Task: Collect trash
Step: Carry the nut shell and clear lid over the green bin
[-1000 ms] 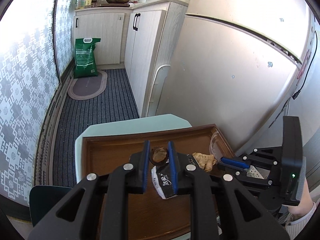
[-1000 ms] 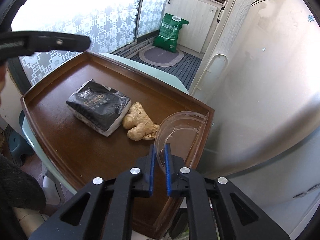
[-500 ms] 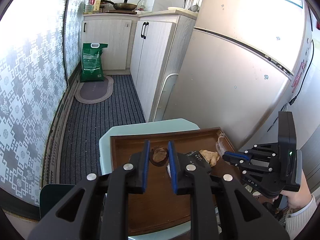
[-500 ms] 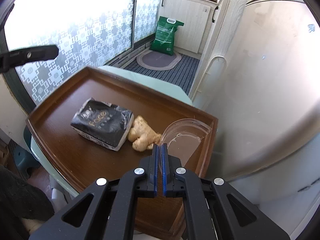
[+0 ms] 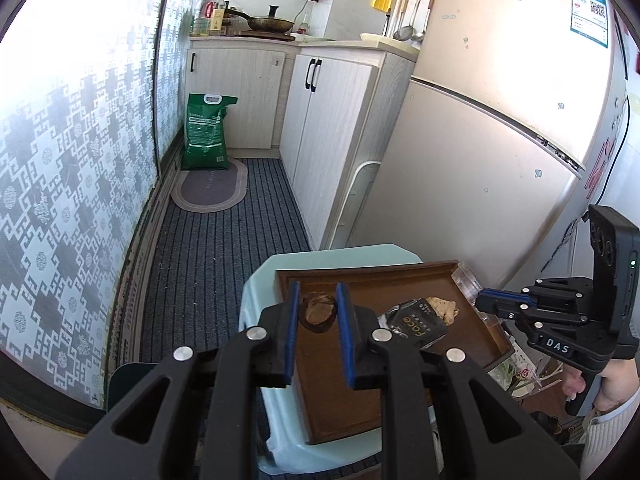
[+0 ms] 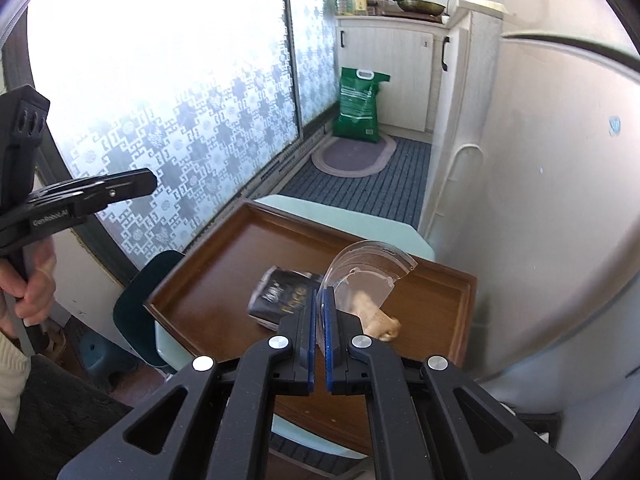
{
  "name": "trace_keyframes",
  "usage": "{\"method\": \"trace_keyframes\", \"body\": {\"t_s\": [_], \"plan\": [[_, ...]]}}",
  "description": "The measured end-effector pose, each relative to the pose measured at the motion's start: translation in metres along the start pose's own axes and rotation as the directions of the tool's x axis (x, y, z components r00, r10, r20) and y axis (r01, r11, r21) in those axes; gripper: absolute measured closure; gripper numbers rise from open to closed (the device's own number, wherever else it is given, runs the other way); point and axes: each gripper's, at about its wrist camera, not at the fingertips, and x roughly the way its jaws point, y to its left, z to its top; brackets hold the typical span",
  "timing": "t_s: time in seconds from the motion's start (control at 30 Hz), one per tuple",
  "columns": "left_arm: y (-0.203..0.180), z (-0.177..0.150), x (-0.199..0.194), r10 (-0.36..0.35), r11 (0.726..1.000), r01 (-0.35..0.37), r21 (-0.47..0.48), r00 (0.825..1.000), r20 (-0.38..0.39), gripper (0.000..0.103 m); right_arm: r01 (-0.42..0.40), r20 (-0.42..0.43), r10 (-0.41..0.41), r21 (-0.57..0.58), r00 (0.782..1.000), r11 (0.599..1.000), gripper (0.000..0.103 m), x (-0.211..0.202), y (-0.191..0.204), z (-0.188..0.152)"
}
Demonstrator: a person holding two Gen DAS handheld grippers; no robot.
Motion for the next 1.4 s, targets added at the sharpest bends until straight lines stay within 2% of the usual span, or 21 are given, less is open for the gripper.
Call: {"method": "trace_keyframes", "body": {"t_s": [0.23, 0.37, 0.53, 0.67, 1.03, 1.23, 1.4], "plan": [[0.026, -0.006, -0.015, 0.040, 0.999, -0.040, -0.025, 0.999, -0.001, 0.083, -0.070, 0.018, 0.070, -0.019, 0.997, 0.997, 0.100, -0.003, 0.033, 0.008], [0.039, -0.011, -0.023, 0.061, 0.998, -0.061, -0.035, 0.998, -0.004, 0.083, -0.140, 0.027, 0.140, -0.006, 0.990, 0.990, 0.100, 0.002, 0.052, 0.014], [0.055, -0.021, -0.026, 0.089, 0.995, -0.090, -0.033, 0.996, -0.028, 0.083, -0.244, 0.003, 0.244, 0.004, 0.970, 0.970, 0.100, 0.018, 0.075, 0.019], [0.071, -0.037, -0.023, 0.129, 0.991, -0.132, -0.030, 0.989, -0.069, 0.083, -0.267, -0.035, 0.266, -0.026, 0.963, 0.963, 0.100, 0.035, 0.101, 0.022], [0.123, -0.088, -0.002, 0.196, 0.976, -0.212, -0.047, 0.954, -0.225, 0.083, -0.343, -0.089, 0.336, -0.090, 0.938, 0.935, 0.100, 0.063, 0.167, 0.034], [0.148, -0.112, 0.013, 0.214, 0.966, -0.249, -0.075, 0.926, -0.311, 0.083, -0.368, -0.132, 0.353, -0.117, 0.926, 0.923, 0.100, 0.082, 0.199, 0.035], [0.166, -0.133, 0.029, 0.203, 0.963, -0.255, -0.089, 0.901, -0.382, 0.083, -0.379, -0.163, 0.358, -0.124, 0.919, 0.917, 0.100, 0.095, 0.216, 0.034]]}}
